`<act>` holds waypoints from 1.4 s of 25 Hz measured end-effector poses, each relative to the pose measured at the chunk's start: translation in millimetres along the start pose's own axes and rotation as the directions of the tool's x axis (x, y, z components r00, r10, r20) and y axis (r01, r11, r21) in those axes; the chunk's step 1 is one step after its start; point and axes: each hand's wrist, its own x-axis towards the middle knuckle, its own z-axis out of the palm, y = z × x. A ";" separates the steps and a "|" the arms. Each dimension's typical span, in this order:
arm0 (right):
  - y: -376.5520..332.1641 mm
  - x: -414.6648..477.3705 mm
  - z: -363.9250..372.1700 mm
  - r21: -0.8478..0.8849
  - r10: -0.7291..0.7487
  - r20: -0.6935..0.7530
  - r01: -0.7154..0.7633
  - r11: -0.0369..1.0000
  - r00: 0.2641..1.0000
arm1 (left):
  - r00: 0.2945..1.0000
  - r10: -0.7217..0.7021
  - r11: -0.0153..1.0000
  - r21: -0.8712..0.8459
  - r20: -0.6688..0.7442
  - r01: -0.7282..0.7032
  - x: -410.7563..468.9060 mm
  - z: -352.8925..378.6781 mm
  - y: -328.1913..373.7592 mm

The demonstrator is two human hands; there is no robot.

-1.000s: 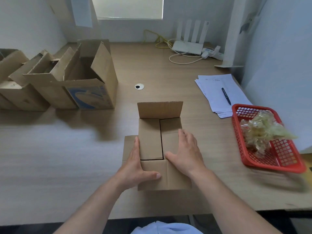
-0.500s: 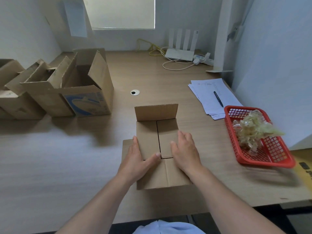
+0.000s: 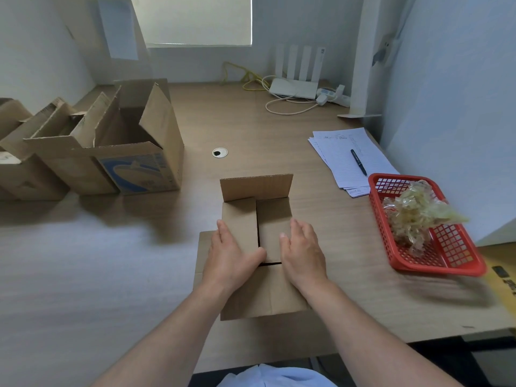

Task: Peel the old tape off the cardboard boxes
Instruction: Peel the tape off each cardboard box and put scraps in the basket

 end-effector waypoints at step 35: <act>18.1 29.1 -68.9 0.700 0.052 0.346 -0.295 0.650 0.937 | 0.992 0.076 0.720 -0.694 0.101 0.016 1.0 -51.2 -32.2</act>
